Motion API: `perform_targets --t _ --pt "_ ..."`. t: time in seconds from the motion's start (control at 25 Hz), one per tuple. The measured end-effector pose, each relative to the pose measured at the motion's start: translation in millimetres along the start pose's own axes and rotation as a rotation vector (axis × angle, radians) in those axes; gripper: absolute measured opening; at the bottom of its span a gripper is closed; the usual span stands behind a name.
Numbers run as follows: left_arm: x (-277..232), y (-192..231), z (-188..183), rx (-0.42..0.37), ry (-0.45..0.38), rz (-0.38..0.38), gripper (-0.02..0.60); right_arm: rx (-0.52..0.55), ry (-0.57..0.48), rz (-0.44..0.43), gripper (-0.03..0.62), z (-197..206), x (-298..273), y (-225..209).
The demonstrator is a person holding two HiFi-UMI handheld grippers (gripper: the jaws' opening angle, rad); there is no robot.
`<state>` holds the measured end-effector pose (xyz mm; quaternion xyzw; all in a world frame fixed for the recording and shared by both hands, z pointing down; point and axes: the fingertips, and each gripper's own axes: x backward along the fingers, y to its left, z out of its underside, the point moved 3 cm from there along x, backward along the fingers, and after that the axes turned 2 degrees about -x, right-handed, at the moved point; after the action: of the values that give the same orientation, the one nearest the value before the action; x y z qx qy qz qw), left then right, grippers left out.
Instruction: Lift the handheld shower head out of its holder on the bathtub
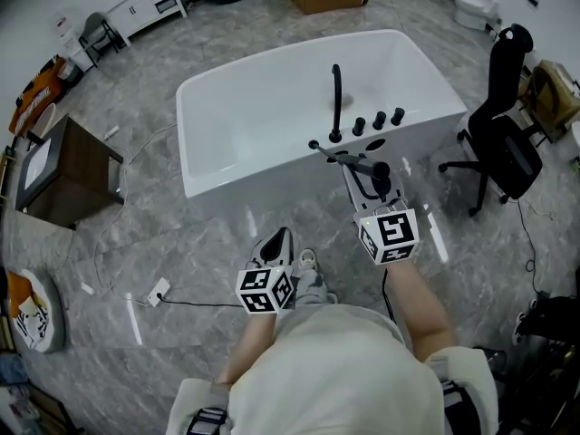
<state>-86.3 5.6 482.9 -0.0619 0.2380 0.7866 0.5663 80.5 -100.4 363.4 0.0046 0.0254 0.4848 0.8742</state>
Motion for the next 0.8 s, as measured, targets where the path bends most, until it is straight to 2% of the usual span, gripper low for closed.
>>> perform_targets --t 0.4,0.8 --pt "28 -15 15 -0.029 0.006 0.02 0.02 -0.067 -0.116 0.063 0.141 -33 70 5" --pt "47 -15 21 -0.04 -0.005 0.007 0.02 -0.063 -0.205 0.083 0.141 -65 126 12"
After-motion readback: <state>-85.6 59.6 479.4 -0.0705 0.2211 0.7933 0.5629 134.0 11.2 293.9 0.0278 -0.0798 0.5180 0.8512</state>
